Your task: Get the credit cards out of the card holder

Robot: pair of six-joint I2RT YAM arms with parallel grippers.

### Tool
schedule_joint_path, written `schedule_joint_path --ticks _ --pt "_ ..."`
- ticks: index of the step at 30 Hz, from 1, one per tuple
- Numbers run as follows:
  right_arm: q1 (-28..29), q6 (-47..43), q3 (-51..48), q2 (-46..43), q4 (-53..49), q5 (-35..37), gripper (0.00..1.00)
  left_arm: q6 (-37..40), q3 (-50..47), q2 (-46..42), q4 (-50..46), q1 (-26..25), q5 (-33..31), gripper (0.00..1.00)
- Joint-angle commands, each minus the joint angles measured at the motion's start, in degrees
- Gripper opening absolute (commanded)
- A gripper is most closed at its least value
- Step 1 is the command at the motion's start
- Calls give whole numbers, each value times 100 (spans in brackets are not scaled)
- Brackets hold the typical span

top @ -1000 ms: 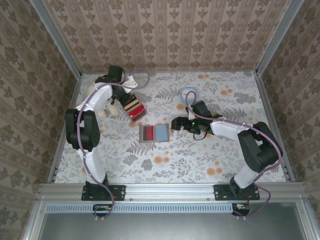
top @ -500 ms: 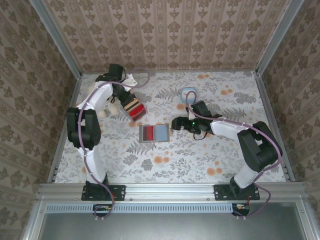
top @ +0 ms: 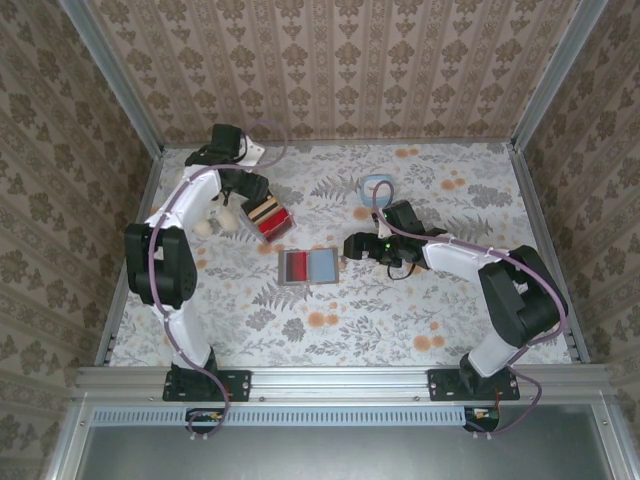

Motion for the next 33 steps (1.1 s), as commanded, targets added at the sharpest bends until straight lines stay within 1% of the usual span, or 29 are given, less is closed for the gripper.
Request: schedule_joint_path --ticks 1,4,7,10,13,17,23,26,28,29,33 --pt "-19 -66 156 -112 -129 -32 99 -660 2 207 62 -3 31 60" --pt "-15 -54 173 -92 -137 -40 98 -744 411 667 -362 -10 -93 58" --pt "-19 -54 173 -75 -139 -42 98 -809 667 965 -577 1 -194 61" --pt "-14 -53 181 -68 -153 -45 98 -842 743 1100 -650 30 1 63" --pt "-15 -44 190 -55 -173 -40 98 -808 731 1100 -675 30 260 63" --pt "-19 -46 210 -24 -194 -58 98 -732 727 1045 -738 25 412 59" --pt "-18 -39 217 5 -205 -91 97 -609 670 860 -775 16 408 57" --pt "-14 -30 232 22 -216 -102 97 -550 613 768 -744 16 345 50" --pt "-17 -23 242 46 -221 -115 97 -512 577 726 -733 20 290 42" --pt "-18 -21 249 58 -221 -119 97 -497 570 713 -737 17 265 39" --pt "-19 -9 259 76 -234 -128 97 -399 533 702 -772 16 268 37"
